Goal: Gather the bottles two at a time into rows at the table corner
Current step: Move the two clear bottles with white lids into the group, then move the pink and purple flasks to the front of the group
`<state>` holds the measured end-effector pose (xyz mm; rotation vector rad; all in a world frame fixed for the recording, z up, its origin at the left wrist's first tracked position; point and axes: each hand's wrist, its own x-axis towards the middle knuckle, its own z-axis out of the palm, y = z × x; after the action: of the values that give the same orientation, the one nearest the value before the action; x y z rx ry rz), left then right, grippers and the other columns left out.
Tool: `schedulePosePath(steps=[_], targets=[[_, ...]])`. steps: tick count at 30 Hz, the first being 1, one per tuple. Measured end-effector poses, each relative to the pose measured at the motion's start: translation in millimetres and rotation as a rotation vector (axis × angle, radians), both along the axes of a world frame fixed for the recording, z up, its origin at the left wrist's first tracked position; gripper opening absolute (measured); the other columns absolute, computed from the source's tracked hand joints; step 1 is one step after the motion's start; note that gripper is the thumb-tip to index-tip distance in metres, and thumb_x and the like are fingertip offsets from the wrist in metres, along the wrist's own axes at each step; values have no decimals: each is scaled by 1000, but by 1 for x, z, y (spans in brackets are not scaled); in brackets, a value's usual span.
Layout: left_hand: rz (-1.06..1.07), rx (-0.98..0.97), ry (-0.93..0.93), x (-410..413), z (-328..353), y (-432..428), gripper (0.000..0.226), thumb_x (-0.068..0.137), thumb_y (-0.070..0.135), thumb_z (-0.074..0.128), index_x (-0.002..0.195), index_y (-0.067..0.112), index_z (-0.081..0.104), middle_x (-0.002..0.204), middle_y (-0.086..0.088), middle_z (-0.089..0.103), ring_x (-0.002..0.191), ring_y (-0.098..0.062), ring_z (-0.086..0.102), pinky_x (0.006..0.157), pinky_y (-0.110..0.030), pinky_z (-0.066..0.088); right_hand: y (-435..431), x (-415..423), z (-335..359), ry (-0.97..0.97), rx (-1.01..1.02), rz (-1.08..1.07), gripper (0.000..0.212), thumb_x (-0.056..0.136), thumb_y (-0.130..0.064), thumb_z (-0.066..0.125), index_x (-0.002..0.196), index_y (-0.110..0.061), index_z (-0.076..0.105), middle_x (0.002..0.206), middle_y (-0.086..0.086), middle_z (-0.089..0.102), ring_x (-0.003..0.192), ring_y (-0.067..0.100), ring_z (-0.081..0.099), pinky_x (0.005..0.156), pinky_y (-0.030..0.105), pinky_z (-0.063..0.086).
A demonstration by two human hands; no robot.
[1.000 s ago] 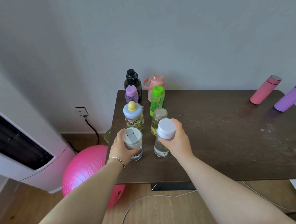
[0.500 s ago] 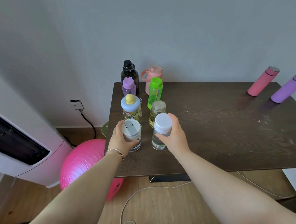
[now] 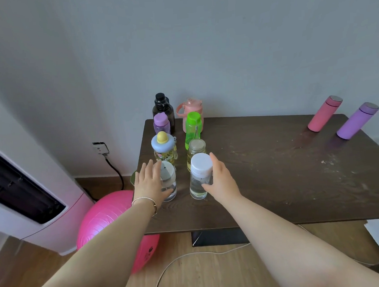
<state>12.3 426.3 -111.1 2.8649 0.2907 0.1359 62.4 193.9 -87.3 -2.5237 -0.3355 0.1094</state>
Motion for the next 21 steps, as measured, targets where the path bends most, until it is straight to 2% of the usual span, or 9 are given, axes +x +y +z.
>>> schedulePosePath(steps=[2, 5, 9, 14, 17, 21], targets=[[-81, 174, -6, 0, 8, -8, 96, 79, 58, 66, 153, 23, 16, 160, -11, 18, 148, -35, 9, 119, -55, 10, -9, 1, -2, -82, -116, 20, 100, 80, -28, 78, 154, -20, 11, 151, 8, 39, 136, 28, 42, 113, 47, 36], [-200, 376, -21, 3, 22, -29, 91, 82, 59, 60, 153, 19, 19, 160, -14, 19, 148, -36, 9, 118, -58, 12, -26, 1, -3, -144, -255, 11, 93, 86, -36, 72, 154, -13, 14, 154, 12, 36, 144, 29, 31, 119, 49, 21], [-274, 373, -102, 11, 40, -68, 87, 80, 58, 64, 149, 15, 33, 155, -16, 32, 145, -38, 23, 116, -58, 18, -58, 3, 0, -190, -342, -8, 85, 90, -39, 66, 154, -12, 16, 156, 12, 32, 149, 30, 20, 121, 49, 16], [-332, 451, -48, 25, 61, -131, 85, 90, 59, 48, 154, 19, 11, 163, -11, 5, 149, -35, 1, 119, -55, 6, -118, 9, 18, -231, -400, -30, 80, 92, -44, 61, 154, -16, 19, 159, 9, 30, 150, 28, 18, 122, 50, 13], [-324, 441, -25, 35, 67, -173, 86, 90, 58, 48, 155, 20, 8, 163, -10, 6, 149, -33, 0, 120, -52, 2, -167, 11, 29, -230, -407, -59, 79, 94, -45, 58, 155, -17, 17, 159, 8, 30, 150, 28, 16, 122, 50, 12], [-347, 339, -2, 48, 71, -241, 81, 92, 51, 50, 155, 23, 8, 163, -7, 6, 150, -29, 1, 121, -47, 6, -240, 10, 41, -215, -396, -117, 80, 94, -45, 57, 155, -18, 13, 156, 7, 36, 150, 28, 18, 122, 50, 12]])
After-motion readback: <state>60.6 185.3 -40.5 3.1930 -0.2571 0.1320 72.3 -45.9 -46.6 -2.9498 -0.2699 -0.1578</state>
